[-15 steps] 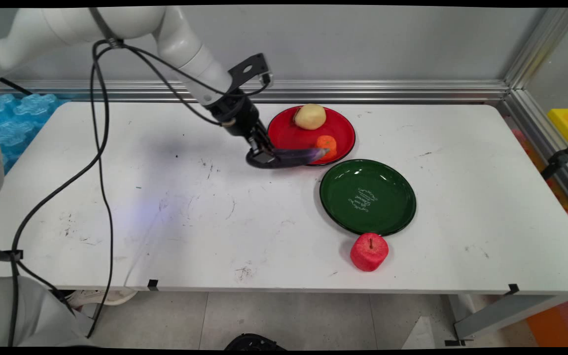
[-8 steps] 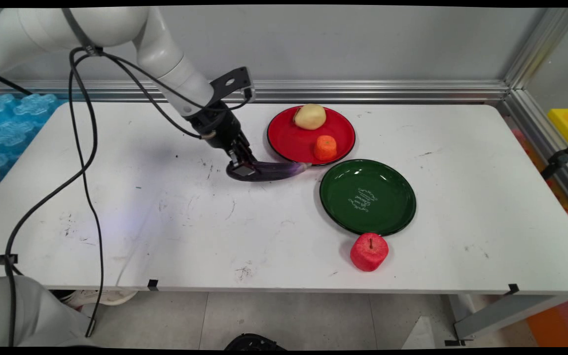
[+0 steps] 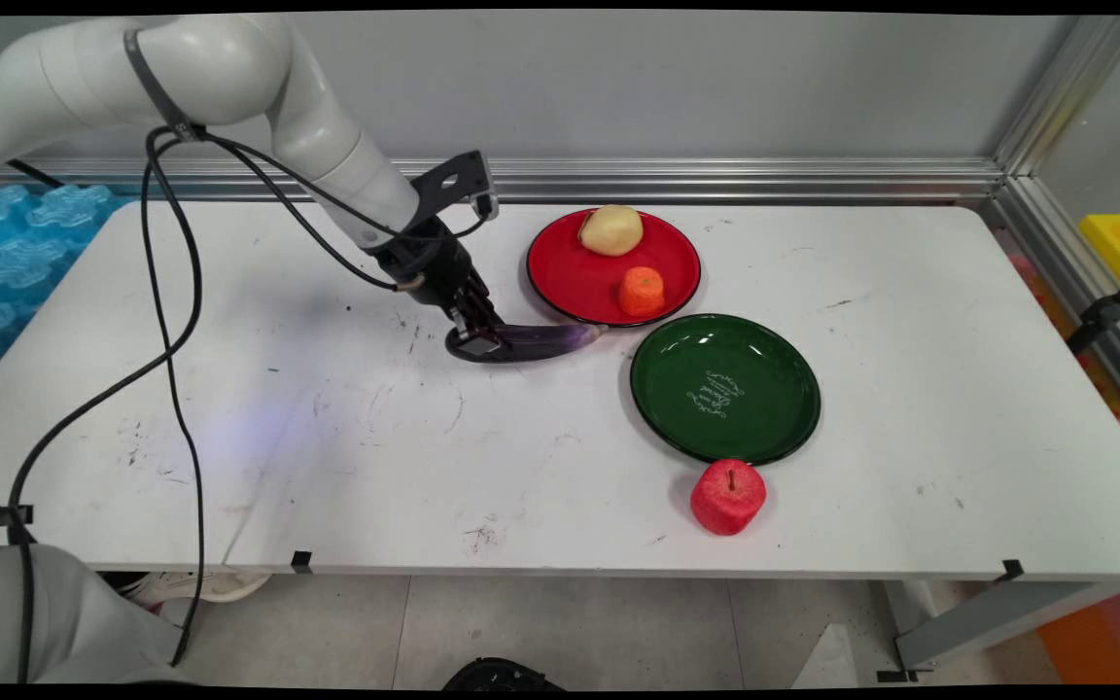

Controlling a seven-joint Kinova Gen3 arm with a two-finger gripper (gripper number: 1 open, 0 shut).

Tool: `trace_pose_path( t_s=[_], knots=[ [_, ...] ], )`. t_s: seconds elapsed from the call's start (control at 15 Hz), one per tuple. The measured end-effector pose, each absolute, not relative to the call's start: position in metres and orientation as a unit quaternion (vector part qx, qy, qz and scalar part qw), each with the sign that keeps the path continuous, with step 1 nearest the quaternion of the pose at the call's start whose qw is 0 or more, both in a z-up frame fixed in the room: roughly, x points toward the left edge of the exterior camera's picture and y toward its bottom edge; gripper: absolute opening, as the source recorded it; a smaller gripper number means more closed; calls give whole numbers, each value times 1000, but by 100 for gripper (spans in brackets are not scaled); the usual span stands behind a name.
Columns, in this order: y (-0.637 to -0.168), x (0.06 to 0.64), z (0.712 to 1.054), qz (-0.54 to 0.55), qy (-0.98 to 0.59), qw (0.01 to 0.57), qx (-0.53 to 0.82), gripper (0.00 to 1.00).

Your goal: Place the picked object on the table

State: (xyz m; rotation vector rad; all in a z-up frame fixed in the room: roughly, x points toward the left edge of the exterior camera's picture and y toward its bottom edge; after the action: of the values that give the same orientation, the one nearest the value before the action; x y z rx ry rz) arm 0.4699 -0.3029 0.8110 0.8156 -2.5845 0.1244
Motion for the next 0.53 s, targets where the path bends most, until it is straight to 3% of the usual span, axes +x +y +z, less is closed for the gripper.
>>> trace_pose_path(
  t_s=[0.53],
  knots=[
    [-307, 467, 793, 53, -928, 228, 291, 0]
  ],
)
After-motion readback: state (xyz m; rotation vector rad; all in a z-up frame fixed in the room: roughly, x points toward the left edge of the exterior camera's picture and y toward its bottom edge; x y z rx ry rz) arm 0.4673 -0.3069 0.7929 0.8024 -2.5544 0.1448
